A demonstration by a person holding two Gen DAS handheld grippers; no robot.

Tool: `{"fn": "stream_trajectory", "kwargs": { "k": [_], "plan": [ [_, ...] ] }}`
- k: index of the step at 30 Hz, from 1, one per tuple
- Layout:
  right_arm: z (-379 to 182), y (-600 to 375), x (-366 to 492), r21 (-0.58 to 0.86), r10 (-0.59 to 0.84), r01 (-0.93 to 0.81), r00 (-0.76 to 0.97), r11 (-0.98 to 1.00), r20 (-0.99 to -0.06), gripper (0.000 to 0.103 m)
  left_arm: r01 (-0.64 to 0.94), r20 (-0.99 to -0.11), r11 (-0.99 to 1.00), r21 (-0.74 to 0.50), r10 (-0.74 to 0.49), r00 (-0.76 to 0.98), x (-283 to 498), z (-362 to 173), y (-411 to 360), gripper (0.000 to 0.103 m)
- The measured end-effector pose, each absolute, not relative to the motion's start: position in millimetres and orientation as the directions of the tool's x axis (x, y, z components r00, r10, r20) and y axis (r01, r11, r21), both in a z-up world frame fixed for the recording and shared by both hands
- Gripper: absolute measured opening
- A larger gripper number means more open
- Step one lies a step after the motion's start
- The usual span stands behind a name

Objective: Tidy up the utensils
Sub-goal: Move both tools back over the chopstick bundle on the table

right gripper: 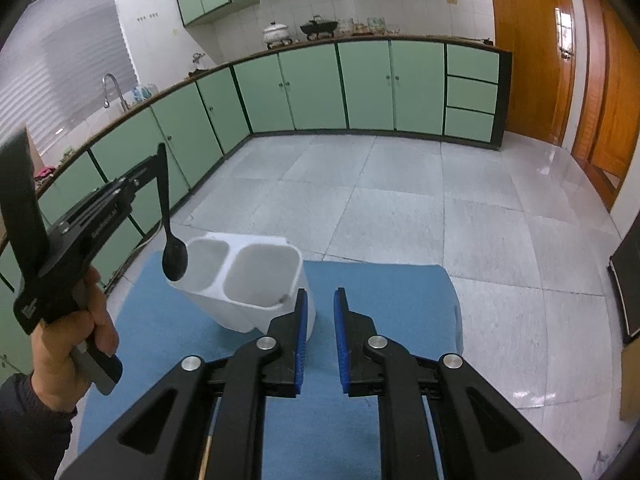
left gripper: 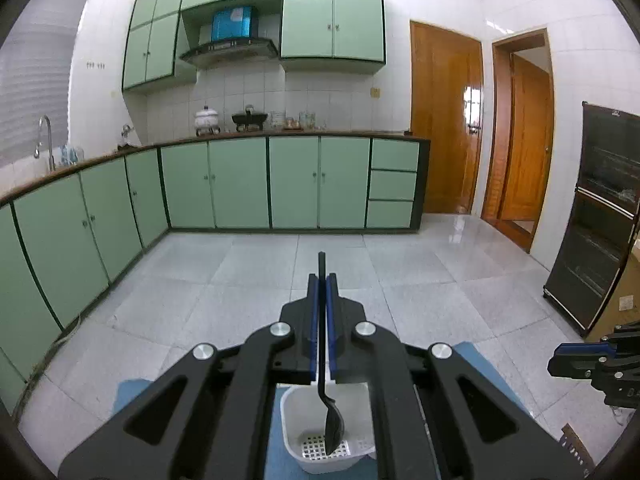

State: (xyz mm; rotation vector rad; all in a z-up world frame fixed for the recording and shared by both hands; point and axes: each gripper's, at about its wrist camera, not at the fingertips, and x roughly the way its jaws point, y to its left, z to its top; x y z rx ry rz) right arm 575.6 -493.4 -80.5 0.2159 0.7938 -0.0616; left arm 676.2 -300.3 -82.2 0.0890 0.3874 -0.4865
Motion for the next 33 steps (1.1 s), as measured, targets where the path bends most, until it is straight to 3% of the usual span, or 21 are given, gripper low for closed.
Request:
{"fn": "stream_trajectory", "kwargs": {
  "k": [4, 5, 6, 8, 13, 15, 19, 21, 28, 33],
  "plan": [
    [-90.7, -498.4, 578.5, 0.172, 0.026, 0.145, 0.689, 0.974, -0.725, 0.013, 0.454, -0.389, 0.891, -0.021, -0.426, 0.817, 681.3, -92.4, -293.4, 0.006],
    [-91.6, -497.7, 579.1, 0.173, 0.026, 0.146, 0.688, 0.974, -0.726, 0.013, 0.452, -0.389, 0.892, -0.025, -0.425, 0.818, 679.5, -92.5, -292.4, 0.015],
    [-91.6, -496.6, 578.5, 0.174, 0.027, 0.145, 0.688, 0.974, -0.725, 0.013, 0.444, -0.381, 0.896, -0.027, -0.42, 0.824, 676.2, -91.8, -290.2, 0.031],
    [-89.8, -491.7, 577.5, 0.175, 0.032, 0.139, 0.689, 0.975, -0.724, 0.013, 0.431, -0.359, 0.902, -0.023, -0.41, 0.838, 669.5, -86.7, -283.9, 0.043],
    [-71.9, -479.7, 567.5, 0.174, 0.04, 0.12, 0.703, 0.978, -0.71, 0.013, 0.439, -0.345, 0.898, -0.027, -0.42, 0.839, 652.8, -66.4, -273.4, 0.047],
    [-60.6, -474.5, 561.7, 0.173, 0.041, 0.114, 0.712, 0.978, -0.701, 0.013, 0.439, -0.335, 0.899, -0.011, -0.417, 0.845, 638.6, -55.5, -268.4, 0.059],
    [-37.3, -464.8, 541.0, 0.182, 0.045, 0.107, 0.736, 0.977, -0.676, 0.014, 0.446, -0.347, 0.895, -0.011, -0.422, 0.838, 605.8, -43.1, -252.4, 0.073],
    [-28.6, -459.3, 522.6, 0.179, 0.04, 0.105, 0.749, 0.978, -0.662, 0.021, 0.442, -0.365, 0.897, -0.003, -0.412, 0.835, 585.8, -44.4, -243.0, 0.079],
    [-52.9, -423.0, 420.7, 0.131, 0.019, 0.082, 0.778, 0.988, -0.628, 0.041, 0.48, -0.464, 0.877, 0.018, -0.418, 0.781, 477.0, -88.5, -191.9, 0.086],
    [-127.1, -382.4, 334.7, 0.092, 0.017, 0.059, 0.751, 0.994, -0.661, 0.043, 0.482, -0.527, 0.876, 0.005, -0.407, 0.746, 400.2, -145.3, -150.7, 0.087]
  ]
}}
